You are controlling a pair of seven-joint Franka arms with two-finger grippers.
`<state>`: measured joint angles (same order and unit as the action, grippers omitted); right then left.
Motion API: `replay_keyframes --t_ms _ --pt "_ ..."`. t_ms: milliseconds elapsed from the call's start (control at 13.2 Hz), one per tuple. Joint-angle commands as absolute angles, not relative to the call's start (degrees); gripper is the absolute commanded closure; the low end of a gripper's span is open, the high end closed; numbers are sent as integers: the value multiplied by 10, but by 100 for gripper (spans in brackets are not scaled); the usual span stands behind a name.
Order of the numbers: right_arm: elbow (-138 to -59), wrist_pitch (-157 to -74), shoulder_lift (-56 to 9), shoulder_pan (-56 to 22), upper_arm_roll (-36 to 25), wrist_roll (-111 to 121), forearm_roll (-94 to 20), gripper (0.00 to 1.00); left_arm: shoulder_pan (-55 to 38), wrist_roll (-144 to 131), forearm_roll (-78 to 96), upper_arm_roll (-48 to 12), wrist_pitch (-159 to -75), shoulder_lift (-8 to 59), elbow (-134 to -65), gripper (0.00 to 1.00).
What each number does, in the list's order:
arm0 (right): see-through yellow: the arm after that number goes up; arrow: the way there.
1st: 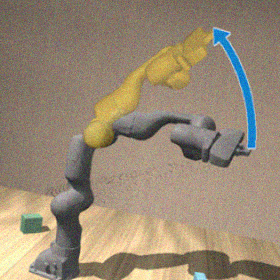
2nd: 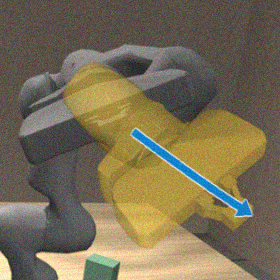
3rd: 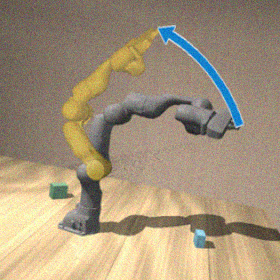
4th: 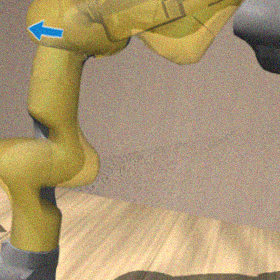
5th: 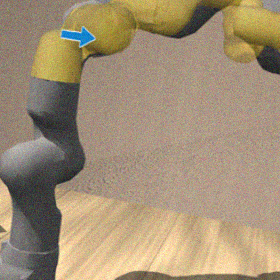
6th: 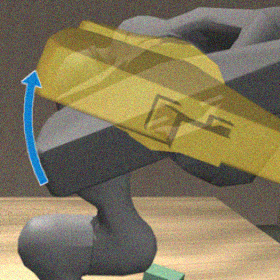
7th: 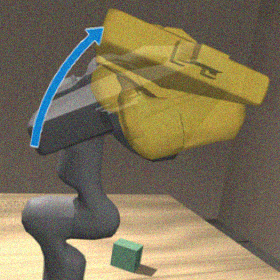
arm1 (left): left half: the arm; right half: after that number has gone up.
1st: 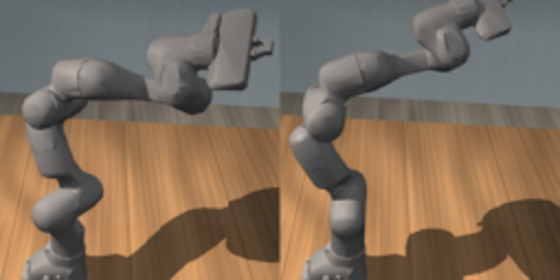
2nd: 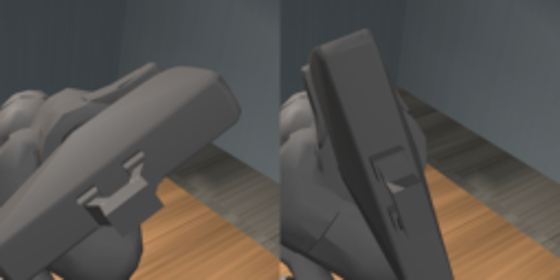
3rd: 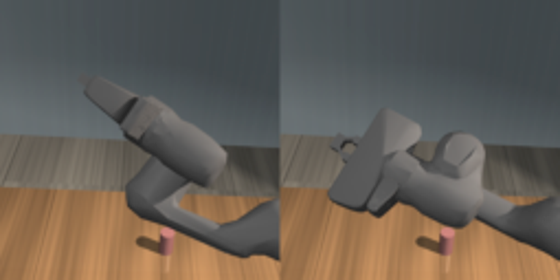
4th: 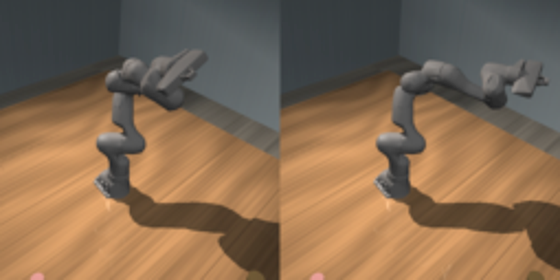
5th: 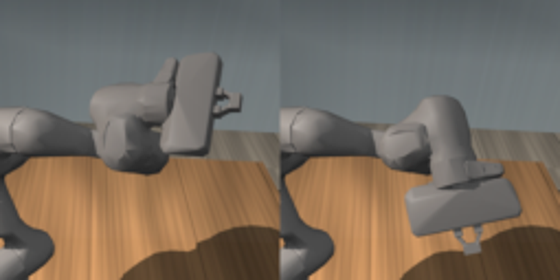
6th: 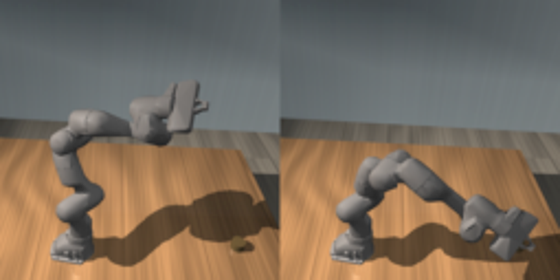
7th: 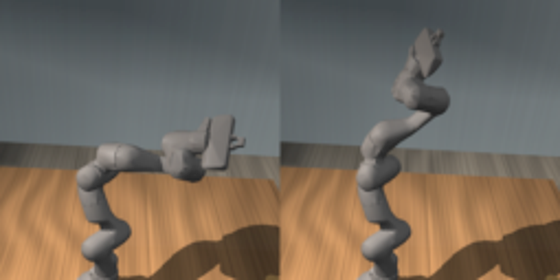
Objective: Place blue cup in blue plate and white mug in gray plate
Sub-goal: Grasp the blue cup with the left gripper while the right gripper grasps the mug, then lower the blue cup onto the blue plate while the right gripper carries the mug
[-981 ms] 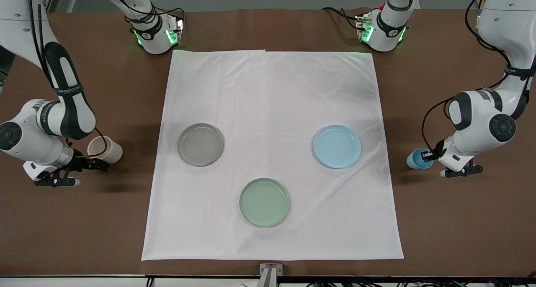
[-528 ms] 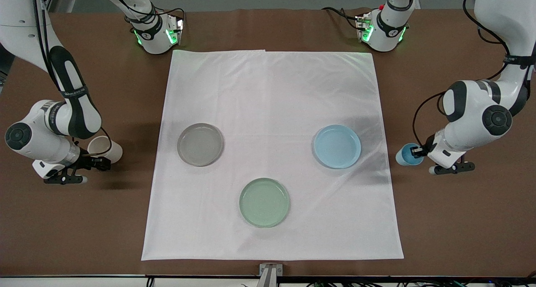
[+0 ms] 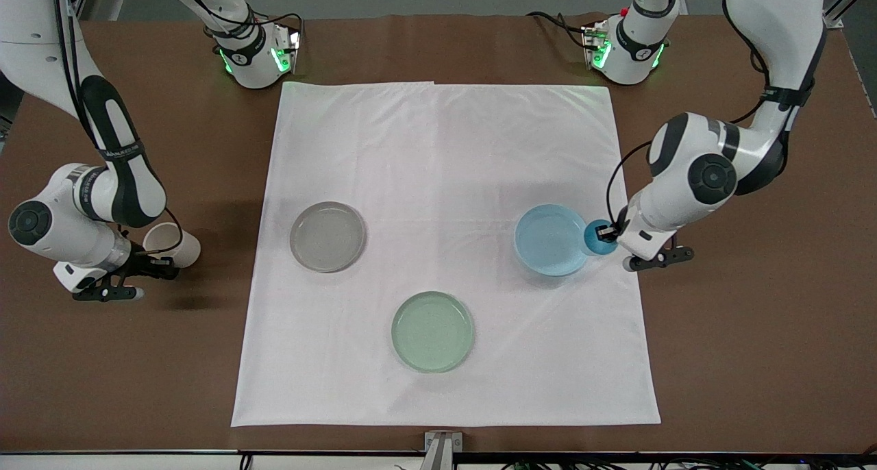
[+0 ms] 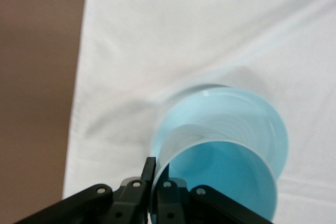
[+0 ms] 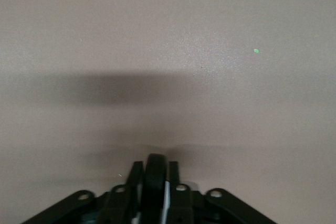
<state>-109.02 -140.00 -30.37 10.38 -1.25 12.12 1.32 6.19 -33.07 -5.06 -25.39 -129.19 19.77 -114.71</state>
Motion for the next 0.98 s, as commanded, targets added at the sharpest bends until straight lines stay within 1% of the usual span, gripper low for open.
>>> replay_keyframes --t_ms 0,75,226,302,528,679,755,830,906 --pt "-1100 -1402 -296 115 -3 131 15 90 37 -373 -59 -254 -1295 207 -1151 99" --pt "-1100 -1392 -294 113 -3 131 15 95 29 -377 -60 -254 -1296 214 -1152 99" --pt "-1097 -1346 -273 106 -1 131 15 98 18 -384 -60 -253 -1315 232 -1153 99" --pt "-1094 -1314 -249 94 -1 128 15 99 14 -390 -68 -253 -1328 239 -1154 98" --pt "-1076 -1214 -186 43 -1 123 16 99 13 -403 -95 -253 -1356 267 -1154 98" --pt "-1070 -1182 -169 -13 -1 60 16 99 13 -403 -100 -253 -1364 278 -1152 94" --pt "-1070 -1181 -168 -55 -1 -12 16 99 14 -403 -100 -253 -1365 280 -1150 86" --pt "-1071 -1182 -170 -94 -1 -66 16 99 16 -403 -99 -253 -1365 280 -1148 63" --pt "-1071 -1187 -174 -122 -1 -107 15 99 19 -403 -99 -252 -1365 278 -1147 33"
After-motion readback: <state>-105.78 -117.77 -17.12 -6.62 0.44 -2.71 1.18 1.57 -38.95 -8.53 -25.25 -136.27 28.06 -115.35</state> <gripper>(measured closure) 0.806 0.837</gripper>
